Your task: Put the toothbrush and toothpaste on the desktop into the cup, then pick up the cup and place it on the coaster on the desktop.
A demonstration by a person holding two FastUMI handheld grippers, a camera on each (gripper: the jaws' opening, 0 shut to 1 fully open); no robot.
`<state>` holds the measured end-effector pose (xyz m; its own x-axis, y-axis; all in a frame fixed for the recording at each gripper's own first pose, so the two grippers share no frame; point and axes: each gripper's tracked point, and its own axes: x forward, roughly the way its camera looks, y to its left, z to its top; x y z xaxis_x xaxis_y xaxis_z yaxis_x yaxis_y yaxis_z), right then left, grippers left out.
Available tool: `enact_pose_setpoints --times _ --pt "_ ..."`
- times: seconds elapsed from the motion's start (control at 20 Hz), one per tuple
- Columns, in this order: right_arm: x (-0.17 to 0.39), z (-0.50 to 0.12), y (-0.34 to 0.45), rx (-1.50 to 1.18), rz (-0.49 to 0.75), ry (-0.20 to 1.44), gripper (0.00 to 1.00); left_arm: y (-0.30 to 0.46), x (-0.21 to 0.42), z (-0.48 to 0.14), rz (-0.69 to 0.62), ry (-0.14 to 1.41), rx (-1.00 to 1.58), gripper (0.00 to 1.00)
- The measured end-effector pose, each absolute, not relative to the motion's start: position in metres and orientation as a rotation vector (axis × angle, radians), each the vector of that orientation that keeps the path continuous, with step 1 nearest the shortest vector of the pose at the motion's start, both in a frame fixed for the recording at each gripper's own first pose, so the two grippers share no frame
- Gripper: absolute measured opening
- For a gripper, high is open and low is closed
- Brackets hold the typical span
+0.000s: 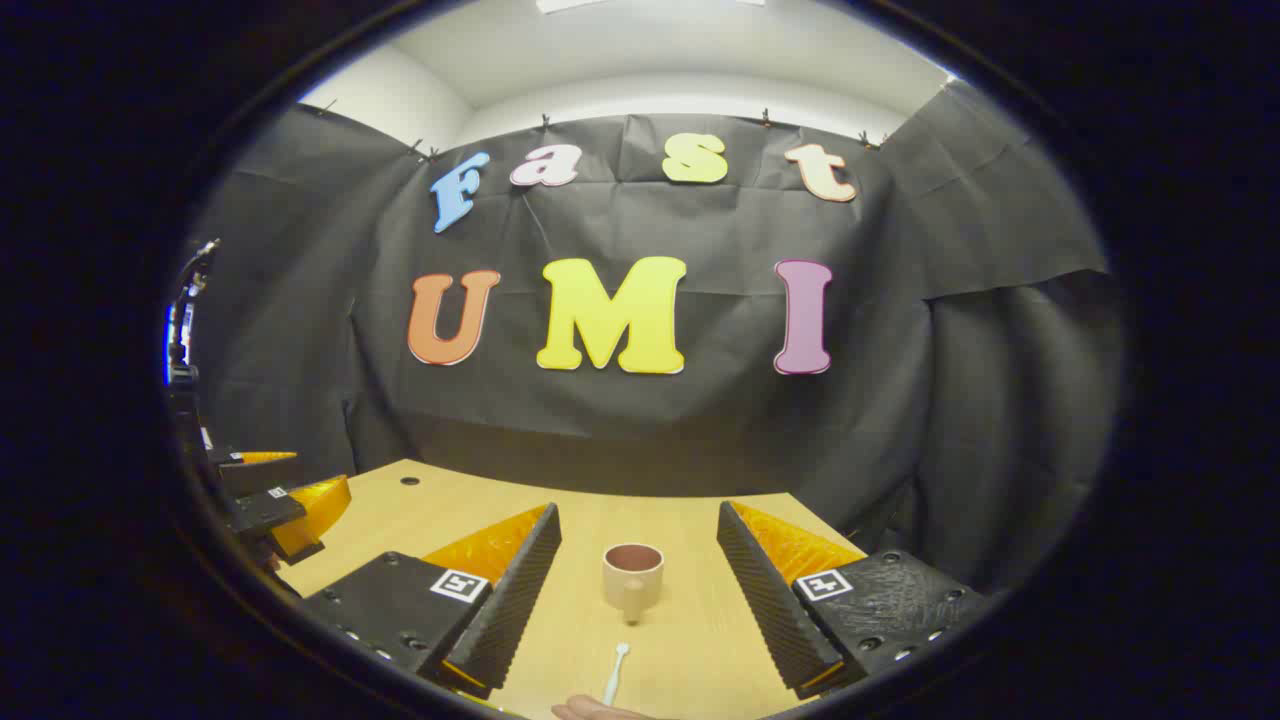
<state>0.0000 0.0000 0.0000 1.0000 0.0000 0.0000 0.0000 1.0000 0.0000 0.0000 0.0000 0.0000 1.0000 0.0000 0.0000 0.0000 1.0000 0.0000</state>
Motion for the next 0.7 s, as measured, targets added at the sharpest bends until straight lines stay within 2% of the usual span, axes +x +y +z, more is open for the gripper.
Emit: enact_pose_setpoints --times 0.2,0.4,0.55,0.7 --pt "0.003 -0.006 -0.008 -0.002 -0.024 0.017 0.94 -0.005 0.0 -0.002 -0.006 0.009 -0.009 0.96" --pt "0.004 -0.009 -0.012 -0.005 -0.03 0.027 0.98 -0.004 0.0 -0.003 -0.014 0.009 -0.006 0.96" --pt "0.006 -0.015 -0.012 -0.004 -0.031 0.04 0.95 -0.006 0.0 -0.005 -0.02 0.018 -0.007 0.96" --pt "0.009 -0.019 -0.013 -0.002 -0.028 0.057 0.98 -0.005 -0.001 -0.005 -0.03 0.025 -0.007 0.96"
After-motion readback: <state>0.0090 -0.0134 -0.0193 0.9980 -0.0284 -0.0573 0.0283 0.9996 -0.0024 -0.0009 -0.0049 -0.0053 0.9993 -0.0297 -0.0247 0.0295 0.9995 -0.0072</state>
